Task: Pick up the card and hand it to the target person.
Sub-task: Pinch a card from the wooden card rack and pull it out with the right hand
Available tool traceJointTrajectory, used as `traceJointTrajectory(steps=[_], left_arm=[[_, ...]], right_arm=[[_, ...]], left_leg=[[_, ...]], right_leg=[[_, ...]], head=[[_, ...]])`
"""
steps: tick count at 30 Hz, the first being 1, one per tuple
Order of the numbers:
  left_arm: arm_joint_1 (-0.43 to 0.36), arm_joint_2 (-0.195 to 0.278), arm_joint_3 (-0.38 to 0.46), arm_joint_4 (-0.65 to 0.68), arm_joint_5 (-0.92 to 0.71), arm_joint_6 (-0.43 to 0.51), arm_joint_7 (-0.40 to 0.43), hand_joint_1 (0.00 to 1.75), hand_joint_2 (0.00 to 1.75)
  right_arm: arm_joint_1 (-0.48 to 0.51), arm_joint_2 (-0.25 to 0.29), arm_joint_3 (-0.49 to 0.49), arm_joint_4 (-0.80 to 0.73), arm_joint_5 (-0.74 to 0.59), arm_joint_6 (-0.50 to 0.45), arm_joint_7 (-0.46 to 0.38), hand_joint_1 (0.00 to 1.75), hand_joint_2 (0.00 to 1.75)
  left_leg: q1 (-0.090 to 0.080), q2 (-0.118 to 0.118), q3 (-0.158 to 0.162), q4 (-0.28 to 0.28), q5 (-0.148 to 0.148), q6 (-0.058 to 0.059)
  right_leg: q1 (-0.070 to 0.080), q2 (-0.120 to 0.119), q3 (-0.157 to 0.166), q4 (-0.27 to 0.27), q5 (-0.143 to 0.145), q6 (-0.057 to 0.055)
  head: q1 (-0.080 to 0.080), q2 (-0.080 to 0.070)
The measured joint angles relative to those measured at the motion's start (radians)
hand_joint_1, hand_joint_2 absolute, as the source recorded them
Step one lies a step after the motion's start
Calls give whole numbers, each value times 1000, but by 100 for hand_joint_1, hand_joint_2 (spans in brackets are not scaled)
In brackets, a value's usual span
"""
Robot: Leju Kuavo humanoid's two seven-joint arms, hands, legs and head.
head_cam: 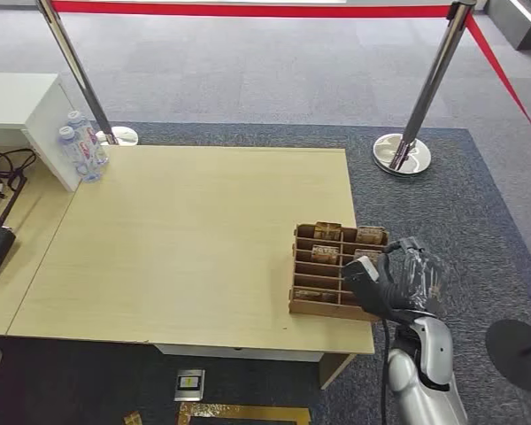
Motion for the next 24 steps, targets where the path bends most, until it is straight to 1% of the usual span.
traceJointTrajectory(steps=[24], left_arm=[[0,0,0,0,0,0,0,0,175]], right_arm=[[-3,0,0,4,-4,0,-2,82,175]], left_leg=[[0,0,0,0,0,0]], right_leg=[[0,0,0,0,0,0]], head=[[0,0]])
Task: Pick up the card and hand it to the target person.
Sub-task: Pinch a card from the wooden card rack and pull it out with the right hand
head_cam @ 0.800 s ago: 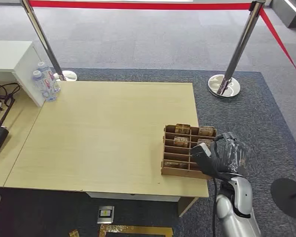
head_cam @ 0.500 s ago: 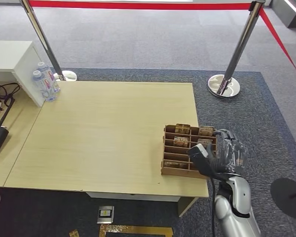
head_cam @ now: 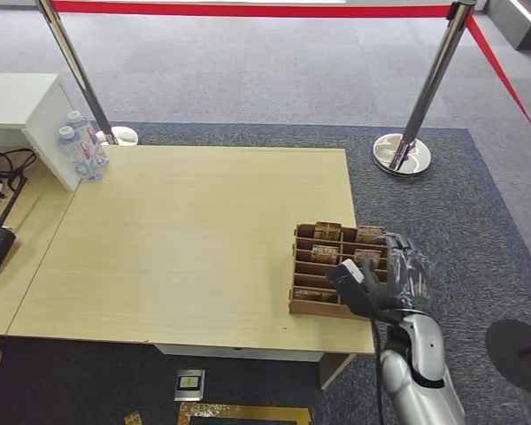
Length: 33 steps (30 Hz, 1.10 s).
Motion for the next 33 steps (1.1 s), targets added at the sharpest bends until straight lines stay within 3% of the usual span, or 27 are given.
traceJointTrajectory(steps=[33], left_arm=[[0,0,0,0,1,0,1,0,175]], right_arm=[[-4,0,0,5,-6,-2,-4,82,175]], left_leg=[[0,0,0,0,0,0]], right_leg=[[0,0,0,0,0,0]], head=[[0,0]])
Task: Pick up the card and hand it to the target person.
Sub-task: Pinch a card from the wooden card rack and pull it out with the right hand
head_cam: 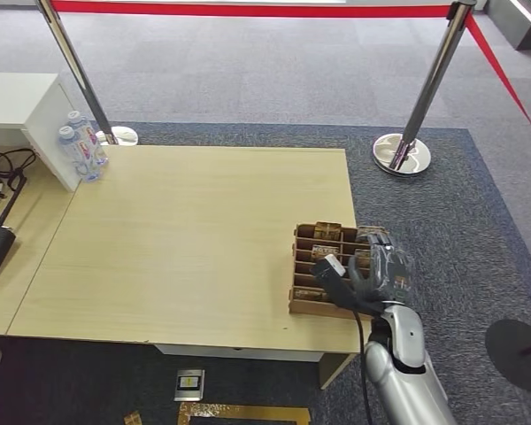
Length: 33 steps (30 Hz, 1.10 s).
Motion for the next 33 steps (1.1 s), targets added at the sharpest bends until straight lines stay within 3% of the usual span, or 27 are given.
traceJointTrajectory(steps=[33], left_arm=[[0,0,0,0,1,0,1,0,175]], right_arm=[[-3,0,0,5,-2,-1,-3,82,175]], left_leg=[[0,0,0,0,0,0]], right_leg=[[0,0,0,0,0,0]], head=[[0,0]])
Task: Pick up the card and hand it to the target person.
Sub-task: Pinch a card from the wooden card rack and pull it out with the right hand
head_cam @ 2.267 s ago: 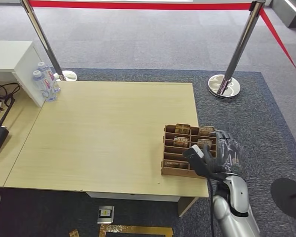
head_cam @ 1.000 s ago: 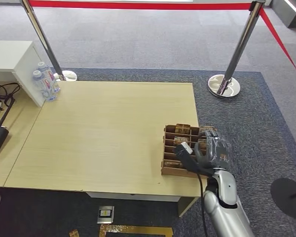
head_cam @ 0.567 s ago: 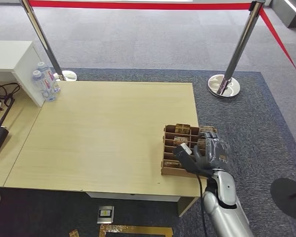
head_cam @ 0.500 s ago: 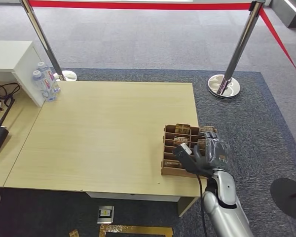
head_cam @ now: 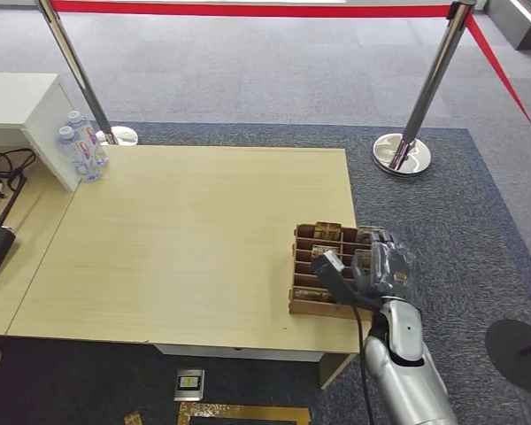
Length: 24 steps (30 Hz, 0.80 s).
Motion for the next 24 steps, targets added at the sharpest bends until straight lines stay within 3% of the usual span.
traceJointTrajectory(steps=[24], left_arm=[[0,0,0,0,2,0,0,0,175]], right_arm=[[-2,0,0,2,-2,0,0,82,175]], left_leg=[[0,0,0,0,0,0]], right_leg=[[0,0,0,0,0,0]], head=[[0,0]])
